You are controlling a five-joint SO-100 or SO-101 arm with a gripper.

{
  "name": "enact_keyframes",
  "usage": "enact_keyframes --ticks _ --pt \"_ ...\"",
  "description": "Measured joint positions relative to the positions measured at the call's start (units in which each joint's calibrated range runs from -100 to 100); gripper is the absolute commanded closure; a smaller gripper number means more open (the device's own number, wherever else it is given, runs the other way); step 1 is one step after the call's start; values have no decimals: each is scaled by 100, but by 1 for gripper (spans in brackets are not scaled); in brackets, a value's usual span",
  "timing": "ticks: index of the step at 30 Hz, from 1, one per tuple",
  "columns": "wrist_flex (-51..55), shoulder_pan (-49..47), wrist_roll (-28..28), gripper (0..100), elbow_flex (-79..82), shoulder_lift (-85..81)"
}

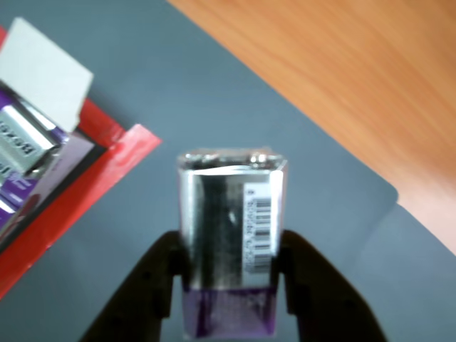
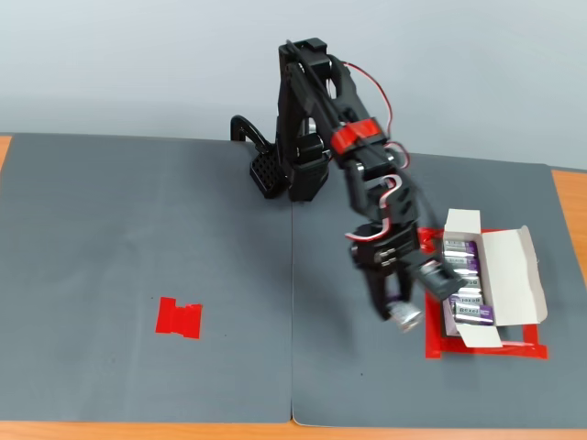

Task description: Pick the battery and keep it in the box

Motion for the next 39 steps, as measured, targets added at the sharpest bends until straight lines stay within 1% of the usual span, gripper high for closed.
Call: enact_keyframes --ticks 7,13,22,39 --pt "0 -1017 0 98 0 0" --pt "0 -1503 -20 98 -225 195" --pt "0 -1887 -24 98 -1042 1113" --pt "-61 -2424 -20 98 -1087 2005"
